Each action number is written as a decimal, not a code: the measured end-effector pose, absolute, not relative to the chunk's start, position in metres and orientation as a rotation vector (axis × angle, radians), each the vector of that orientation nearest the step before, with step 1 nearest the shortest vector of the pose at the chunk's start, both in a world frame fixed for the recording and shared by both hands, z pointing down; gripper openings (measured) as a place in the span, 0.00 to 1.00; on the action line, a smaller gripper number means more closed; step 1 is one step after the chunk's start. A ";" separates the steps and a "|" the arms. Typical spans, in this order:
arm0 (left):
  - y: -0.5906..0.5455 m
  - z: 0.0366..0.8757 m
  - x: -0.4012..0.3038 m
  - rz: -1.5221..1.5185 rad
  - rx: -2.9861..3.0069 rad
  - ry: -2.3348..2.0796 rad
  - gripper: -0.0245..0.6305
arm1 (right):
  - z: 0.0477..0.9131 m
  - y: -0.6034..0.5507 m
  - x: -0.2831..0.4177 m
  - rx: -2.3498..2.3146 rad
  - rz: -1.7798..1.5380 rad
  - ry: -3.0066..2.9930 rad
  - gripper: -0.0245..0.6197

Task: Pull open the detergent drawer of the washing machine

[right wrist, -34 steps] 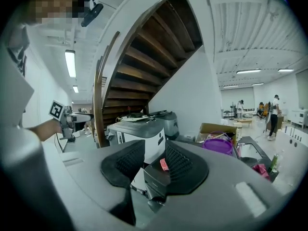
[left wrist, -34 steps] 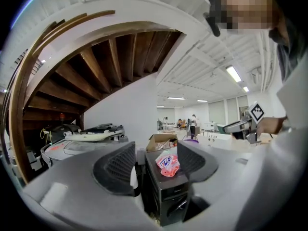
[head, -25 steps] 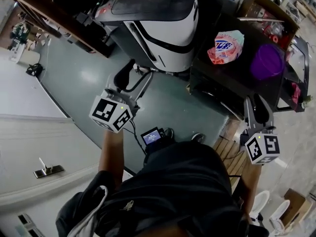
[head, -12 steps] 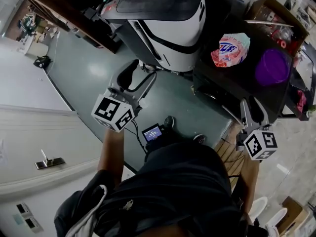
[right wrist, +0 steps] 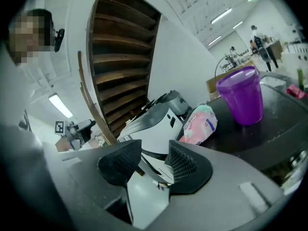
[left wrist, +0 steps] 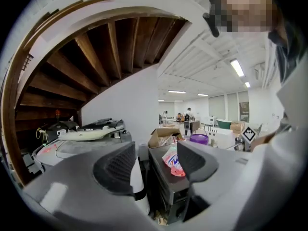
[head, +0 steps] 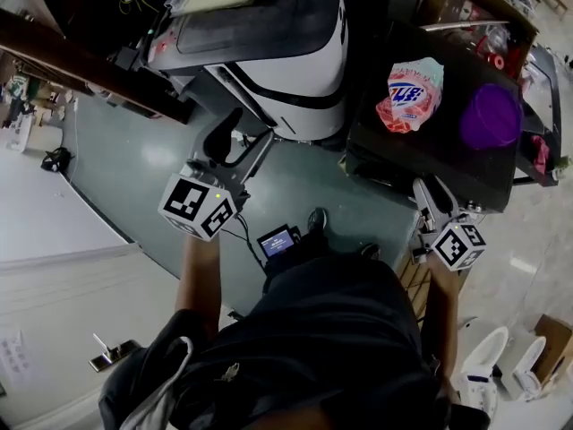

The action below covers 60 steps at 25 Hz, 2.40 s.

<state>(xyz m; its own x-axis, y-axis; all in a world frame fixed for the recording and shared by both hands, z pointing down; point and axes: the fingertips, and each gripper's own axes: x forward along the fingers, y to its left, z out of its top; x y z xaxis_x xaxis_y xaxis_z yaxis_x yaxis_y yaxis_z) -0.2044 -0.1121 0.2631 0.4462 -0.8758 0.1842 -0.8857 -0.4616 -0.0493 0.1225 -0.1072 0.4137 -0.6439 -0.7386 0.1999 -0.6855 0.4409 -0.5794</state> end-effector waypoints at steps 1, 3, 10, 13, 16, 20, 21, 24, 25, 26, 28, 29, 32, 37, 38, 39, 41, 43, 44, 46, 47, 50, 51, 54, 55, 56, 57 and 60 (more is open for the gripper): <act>-0.121 0.265 -0.212 0.282 2.630 -1.580 0.51 | 0.422 -0.108 0.114 -1.254 -1.001 2.567 0.29; -0.138 0.268 -0.225 0.282 2.637 -1.543 0.52 | 0.441 -0.112 0.101 -1.209 -1.026 2.508 0.29; -0.169 0.278 -0.256 0.388 2.671 -1.449 0.51 | 0.524 -0.112 0.067 -1.090 -1.245 2.209 0.37; -0.173 0.281 -0.267 0.461 2.666 -1.432 0.51 | 0.569 -0.112 0.060 -1.060 -1.319 2.067 0.39; -0.174 0.286 -0.275 0.529 2.659 -1.417 0.51 | 0.608 -0.114 0.065 -1.052 -1.342 1.913 0.39; -0.172 0.294 -0.287 0.606 2.638 -1.411 0.51 | 0.651 -0.121 0.071 -1.052 -1.345 1.754 0.39; -0.170 0.297 -0.290 0.622 2.631 -1.411 0.52 | 0.661 -0.123 0.071 -1.059 -1.348 1.726 0.39; -0.165 0.307 -0.299 0.665 2.606 -1.407 0.51 | 0.687 -0.132 0.067 -1.081 -1.354 1.673 0.39; -0.163 0.310 -0.302 0.676 2.596 -1.403 0.51 | 0.695 -0.136 0.066 -1.088 -1.353 1.662 0.39; -0.161 0.314 -0.304 0.685 2.585 -1.399 0.51 | 0.701 -0.139 0.066 -1.097 -1.349 1.652 0.39; -0.158 0.321 -0.310 0.702 2.564 -1.393 0.51 | 0.710 -0.147 0.067 -1.102 -1.330 1.632 0.39; -0.157 0.324 -0.312 0.711 2.554 -1.392 0.51 | 0.711 -0.150 0.067 -1.089 -1.311 1.621 0.39; -0.156 0.332 -0.317 0.736 2.534 -1.388 0.51 | 0.707 -0.160 0.074 -1.022 -1.231 1.588 0.39; -0.154 0.343 -0.316 0.768 2.516 -1.358 0.51 | 0.691 -0.167 0.077 -0.885 -1.082 1.579 0.39; -0.154 0.346 -0.316 0.775 2.511 -1.352 0.52 | 0.686 -0.168 0.078 -0.870 -1.049 1.567 0.45; -0.153 0.348 -0.316 0.780 2.504 -1.347 0.52 | 0.683 -0.168 0.078 -0.869 -1.024 1.553 0.46; -0.152 0.351 -0.316 0.785 2.491 -1.336 0.51 | 0.682 -0.168 0.079 -0.892 -0.985 1.512 0.47; -0.152 0.356 -0.316 0.794 2.484 -1.327 0.51 | 0.681 -0.169 0.081 -0.919 -0.944 1.469 0.48; -0.153 0.359 -0.316 0.798 2.482 -1.324 0.51 | 0.681 -0.170 0.082 -0.927 -0.929 1.454 0.48; -0.153 0.362 -0.316 0.804 2.479 -1.319 0.52 | 0.682 -0.170 0.082 -0.927 -0.921 1.446 0.48; -0.153 0.363 -0.315 0.804 2.479 -1.315 0.51 | 0.683 -0.169 0.082 -0.922 -0.926 1.450 0.48; -0.152 0.366 -0.314 0.806 2.481 -1.304 0.51 | 0.684 -0.169 0.082 -0.905 -0.950 1.455 0.48; -0.151 0.367 -0.315 0.807 2.479 -1.304 0.51 | 0.685 -0.169 0.082 -0.902 -0.954 1.446 0.48; -0.151 0.368 -0.317 0.803 2.466 -1.307 0.51 | 0.685 -0.163 0.082 -0.897 -0.955 1.426 0.48; -0.151 0.368 -0.318 0.799 2.464 -1.308 0.51 | 0.684 -0.156 0.081 -0.894 -0.955 1.428 0.48; -0.152 0.368 -0.317 0.795 2.463 -1.307 0.51 | 0.684 -0.146 0.079 -0.890 -0.956 1.434 0.47; -0.153 0.369 -0.316 0.791 2.464 -1.305 0.51 | 0.683 -0.134 0.077 -0.885 -0.961 1.442 0.47; -0.154 0.372 -0.309 0.779 2.472 -1.285 0.51 | 0.679 -0.104 0.071 -0.853 -1.015 1.476 0.47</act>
<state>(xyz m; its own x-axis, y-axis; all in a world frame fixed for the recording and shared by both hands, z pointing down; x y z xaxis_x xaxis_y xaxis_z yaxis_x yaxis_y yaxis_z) -0.3095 -0.1538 0.3723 0.4685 -0.6810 0.5628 -0.8137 -0.5807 -0.0253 0.0709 -0.1036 0.6787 -0.1428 -0.9167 -0.3732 0.0203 0.3743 -0.9271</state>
